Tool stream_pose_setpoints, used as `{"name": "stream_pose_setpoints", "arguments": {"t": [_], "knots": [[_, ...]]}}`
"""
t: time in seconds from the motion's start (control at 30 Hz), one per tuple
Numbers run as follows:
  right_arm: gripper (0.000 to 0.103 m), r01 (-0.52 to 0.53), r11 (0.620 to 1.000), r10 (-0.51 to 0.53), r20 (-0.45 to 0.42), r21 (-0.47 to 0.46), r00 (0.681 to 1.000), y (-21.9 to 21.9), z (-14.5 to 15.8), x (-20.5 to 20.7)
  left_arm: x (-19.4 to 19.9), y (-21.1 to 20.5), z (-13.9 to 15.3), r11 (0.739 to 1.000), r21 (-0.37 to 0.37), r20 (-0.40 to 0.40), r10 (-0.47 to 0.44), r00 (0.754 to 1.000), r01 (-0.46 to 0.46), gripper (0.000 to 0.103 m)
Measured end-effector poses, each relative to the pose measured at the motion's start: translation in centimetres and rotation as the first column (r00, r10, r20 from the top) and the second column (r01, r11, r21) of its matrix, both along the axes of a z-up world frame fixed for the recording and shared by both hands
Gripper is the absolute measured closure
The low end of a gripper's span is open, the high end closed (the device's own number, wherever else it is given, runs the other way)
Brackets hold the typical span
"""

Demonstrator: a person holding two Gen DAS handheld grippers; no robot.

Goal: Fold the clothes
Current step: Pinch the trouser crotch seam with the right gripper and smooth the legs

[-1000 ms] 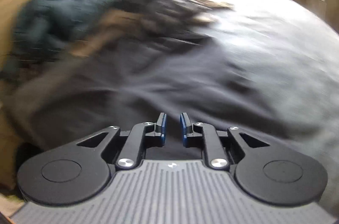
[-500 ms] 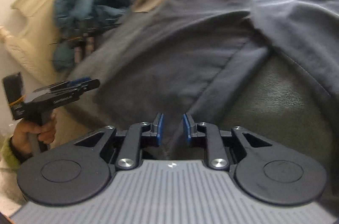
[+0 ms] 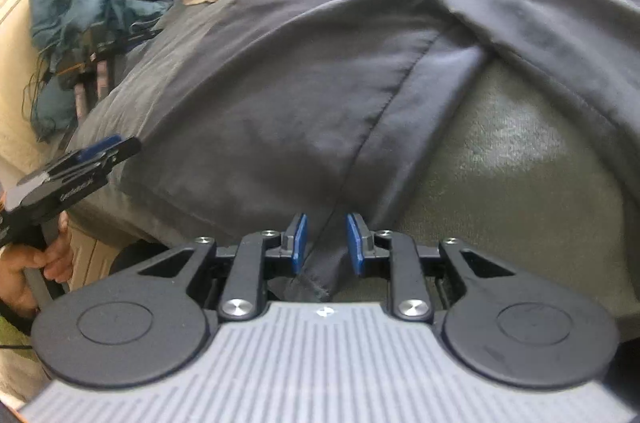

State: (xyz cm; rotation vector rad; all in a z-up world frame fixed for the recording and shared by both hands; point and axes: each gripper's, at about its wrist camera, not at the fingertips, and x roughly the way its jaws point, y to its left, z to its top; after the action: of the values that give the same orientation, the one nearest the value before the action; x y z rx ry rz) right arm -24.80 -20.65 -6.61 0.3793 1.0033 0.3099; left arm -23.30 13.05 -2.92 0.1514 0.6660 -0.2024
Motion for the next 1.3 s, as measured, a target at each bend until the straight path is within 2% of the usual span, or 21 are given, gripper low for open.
{"name": "stream_pose_setpoints", "arguments": {"t": [0.2,0.33,0.4,0.57,0.67,0.73,0.8,0.87,0.93,1.0,1.13,1.23,1.3], "knots": [[0.083,0.059,0.998,-0.059,-0.032,0.001,0.998,1.1,-0.6,1.5,0.7,1.1,-0.6,0.999,-0.038,-0.024,-0.007,1.0,0.006,0.055],[0.099,0.064,0.997,-0.064,-0.004,-0.053,0.998,1.6,-0.5,1.4,1.3,1.9,-0.7,0.996,-0.091,-0.044,-0.013,0.999,0.009,0.055],[0.103,0.06,0.995,-0.059,0.016,-0.074,0.998,1.6,-0.2,1.2,1.4,2.1,-0.6,0.995,-0.102,-0.047,-0.015,0.999,0.01,0.055],[0.103,0.078,0.994,-0.075,0.052,-0.074,0.996,0.6,1.1,-0.8,1.2,2.2,0.1,0.992,-0.123,-0.044,-0.043,0.998,0.038,0.05],[0.103,0.116,0.99,-0.111,0.056,-0.082,0.992,-0.7,0.8,-1.6,1.2,1.8,-0.1,0.991,-0.126,-0.072,-0.063,0.995,0.054,0.05],[0.103,0.134,0.99,-0.13,0.06,-0.053,0.99,-1.4,0.6,-1.9,1.3,1.5,-0.4,0.99,-0.132,-0.094,-0.072,0.993,0.059,0.05],[0.103,0.127,0.991,-0.125,0.058,-0.032,0.991,-1.6,0.3,-1.8,1.6,1.5,-0.9,0.987,-0.148,-0.123,-0.073,0.99,0.055,0.05],[0.103,0.13,0.99,-0.128,0.039,-0.058,0.991,-1.7,-0.7,-1.5,1.7,1.4,-1.4,0.986,-0.16,-0.149,-0.062,0.987,0.038,0.05],[0.103,0.132,0.991,-0.132,0.014,-0.024,0.991,-2.4,-1.3,-1.7,1.7,1.5,-1.5,0.986,-0.167,-0.152,-0.056,0.987,0.03,0.05],[0.102,0.116,0.993,-0.116,0.013,-0.028,0.993,-2.5,-1.1,-2.1,1.5,1.4,-1.6,0.985,-0.169,-0.157,-0.049,0.986,0.023,0.051],[0.1,0.103,0.994,-0.099,0.099,-0.038,0.99,-3.4,1.1,-2.7,1.1,0.7,-1.7,0.989,-0.147,-0.154,-0.047,0.987,0.025,0.053],[0.099,0.109,0.988,-0.087,0.183,-0.112,0.979,-4.0,2.4,-2.2,1.0,0.1,-1.8,0.993,-0.119,-0.146,-0.039,0.989,0.021,0.055],[0.099,0.086,0.995,-0.075,0.173,-0.059,0.982,-4.3,2.6,-1.7,1.0,-0.3,-1.8,0.995,-0.099,-0.14,-0.035,0.99,0.021,0.057]]}}
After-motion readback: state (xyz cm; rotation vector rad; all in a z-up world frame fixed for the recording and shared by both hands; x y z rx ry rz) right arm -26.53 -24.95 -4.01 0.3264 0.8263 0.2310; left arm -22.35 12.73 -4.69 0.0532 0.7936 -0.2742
